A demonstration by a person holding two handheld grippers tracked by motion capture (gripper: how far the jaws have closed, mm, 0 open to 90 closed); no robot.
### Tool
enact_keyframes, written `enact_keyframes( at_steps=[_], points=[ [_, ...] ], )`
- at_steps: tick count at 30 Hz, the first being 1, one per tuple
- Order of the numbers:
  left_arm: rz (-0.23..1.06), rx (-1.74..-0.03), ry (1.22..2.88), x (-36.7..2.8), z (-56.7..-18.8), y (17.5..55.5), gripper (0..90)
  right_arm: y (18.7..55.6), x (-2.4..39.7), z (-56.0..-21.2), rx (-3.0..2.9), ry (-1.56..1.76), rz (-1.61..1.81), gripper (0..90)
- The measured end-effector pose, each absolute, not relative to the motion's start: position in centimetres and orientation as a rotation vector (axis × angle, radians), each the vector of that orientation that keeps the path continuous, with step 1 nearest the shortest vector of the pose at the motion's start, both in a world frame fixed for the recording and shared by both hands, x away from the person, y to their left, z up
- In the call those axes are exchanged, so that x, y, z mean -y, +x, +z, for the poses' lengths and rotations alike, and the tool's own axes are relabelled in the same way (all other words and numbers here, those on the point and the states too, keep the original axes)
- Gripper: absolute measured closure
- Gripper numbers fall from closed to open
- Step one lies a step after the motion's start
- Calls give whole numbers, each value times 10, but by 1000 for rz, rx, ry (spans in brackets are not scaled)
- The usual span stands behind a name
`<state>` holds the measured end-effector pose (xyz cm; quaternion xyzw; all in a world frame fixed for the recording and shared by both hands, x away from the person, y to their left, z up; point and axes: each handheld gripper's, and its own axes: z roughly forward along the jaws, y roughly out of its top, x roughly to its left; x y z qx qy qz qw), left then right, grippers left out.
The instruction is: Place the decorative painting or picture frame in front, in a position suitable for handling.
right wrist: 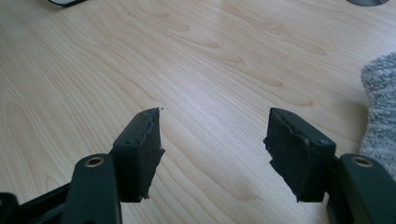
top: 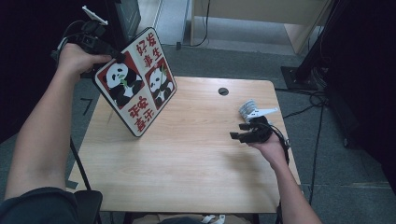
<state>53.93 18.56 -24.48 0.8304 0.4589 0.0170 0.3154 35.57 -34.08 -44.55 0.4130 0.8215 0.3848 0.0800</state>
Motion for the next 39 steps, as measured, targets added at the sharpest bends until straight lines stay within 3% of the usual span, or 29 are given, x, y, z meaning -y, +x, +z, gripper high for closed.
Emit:
enact_keyframes(
  at_steps=[5,7,13,27,39],
  points=[
    [15,-1212,2215,-178,-248,546,685,354,344,-446,-2450,1245,1144,359],
    [4,-1187,2230,-175,-248,547,767,353,346,-447,-2451,1242,1130,359],
    [-3,-1220,2245,-169,-244,547,799,352,350,-450,-2463,1245,1123,359],
    [99,-1074,2378,-129,-213,521,800,352,365,-451,-2389,1328,1168,359],
    [11,-906,2361,-84,-213,470,798,351,372,-451,-2354,1364,1145,373]
  ],
)
